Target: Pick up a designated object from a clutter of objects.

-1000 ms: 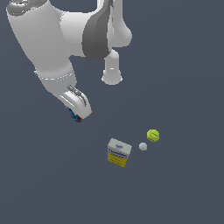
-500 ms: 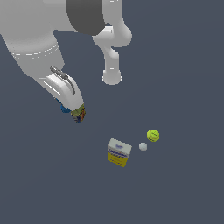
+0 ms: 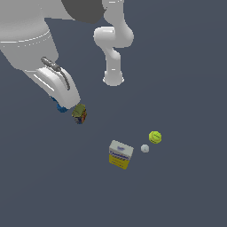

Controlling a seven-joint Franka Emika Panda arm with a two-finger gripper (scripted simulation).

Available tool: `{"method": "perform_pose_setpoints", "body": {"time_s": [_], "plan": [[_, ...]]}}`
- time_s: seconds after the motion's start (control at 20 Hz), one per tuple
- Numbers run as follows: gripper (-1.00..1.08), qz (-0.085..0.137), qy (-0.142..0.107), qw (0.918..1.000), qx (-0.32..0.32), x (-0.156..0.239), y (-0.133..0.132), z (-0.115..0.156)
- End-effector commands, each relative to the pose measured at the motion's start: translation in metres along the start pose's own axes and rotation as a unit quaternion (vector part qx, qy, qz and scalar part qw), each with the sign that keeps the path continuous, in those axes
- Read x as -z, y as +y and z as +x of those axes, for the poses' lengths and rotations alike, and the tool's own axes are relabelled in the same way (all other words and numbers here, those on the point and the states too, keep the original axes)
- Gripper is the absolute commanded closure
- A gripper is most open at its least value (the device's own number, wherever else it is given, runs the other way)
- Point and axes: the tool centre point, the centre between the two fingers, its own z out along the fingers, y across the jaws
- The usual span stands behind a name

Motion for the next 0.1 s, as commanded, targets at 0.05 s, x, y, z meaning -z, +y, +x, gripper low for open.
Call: {"method": "perform_pose_setpoints", "body": {"time_s": [0.05], "plan": [[1.08, 0.0, 0.0, 1.0, 0.0, 0.0011, -0.0005, 0.0008]]}}
